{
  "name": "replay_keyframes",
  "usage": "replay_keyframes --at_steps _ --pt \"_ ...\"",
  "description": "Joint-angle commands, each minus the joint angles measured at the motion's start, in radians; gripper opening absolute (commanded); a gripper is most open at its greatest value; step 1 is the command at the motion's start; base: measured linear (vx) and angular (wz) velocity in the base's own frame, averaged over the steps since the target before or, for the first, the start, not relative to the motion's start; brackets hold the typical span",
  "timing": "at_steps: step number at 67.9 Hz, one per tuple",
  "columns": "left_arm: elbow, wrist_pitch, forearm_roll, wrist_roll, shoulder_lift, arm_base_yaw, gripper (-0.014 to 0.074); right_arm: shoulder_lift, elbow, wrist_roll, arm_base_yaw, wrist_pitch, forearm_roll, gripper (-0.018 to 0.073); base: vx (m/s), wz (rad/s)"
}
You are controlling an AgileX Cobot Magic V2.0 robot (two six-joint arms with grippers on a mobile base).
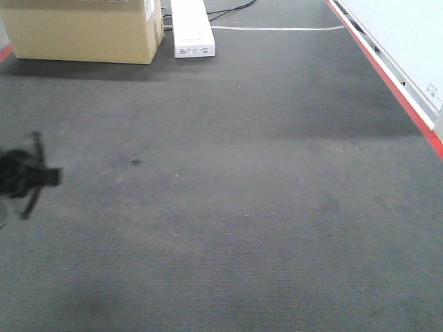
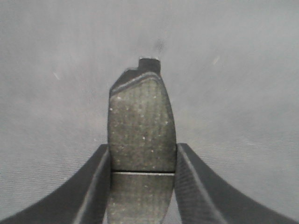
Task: Move and align brake pads A on conveyor
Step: 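Lower the left gripper with its brake pad onto the conveyor belt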
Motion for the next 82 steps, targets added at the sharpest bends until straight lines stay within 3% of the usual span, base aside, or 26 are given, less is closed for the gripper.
replay_keyframes --at_steps 1,18,32,56,64,82 --pt "-0.143 0.02 -0.003 -0.01 0.141 -0.003 -0.0006 0.005 -0.033 -0.006 -0.004 -0.092 -0.006 -0.0004 0.0 0.0" --pt "-0.512 0.334 -0.003 0.022 0.58 0.0 -0.0006 0.005 -0.033 -0.006 -0.004 -0.092 -0.006 -0.0004 0.0 0.0" --pt "-0.767 0.598 -0.002 0.022 0.827 0.009 -0.0006 0.005 -0.033 -0.006 -0.004 -0.092 -0.006 -0.0004 0.0 0.0" --pt "-0.807 0.547 0.001 0.014 0.826 0.035 -0.0006 0.005 -0.033 -0.006 -0.004 -0.092 -0.006 -0.0004 0.0 0.0" --pt "-0.807 0.533 0.052 0.014 0.788 0.047 -0.0006 0.005 -0.033 -0.006 -0.004 -0.092 -0.006 -0.0004 0.0 0.0" --pt "-0.807 0.508 0.049 0.02 0.655 0.14 -0.0006 0.005 -0.033 -0.006 -0.004 -0.092 -0.006 -0.0004 0.0 0.0"
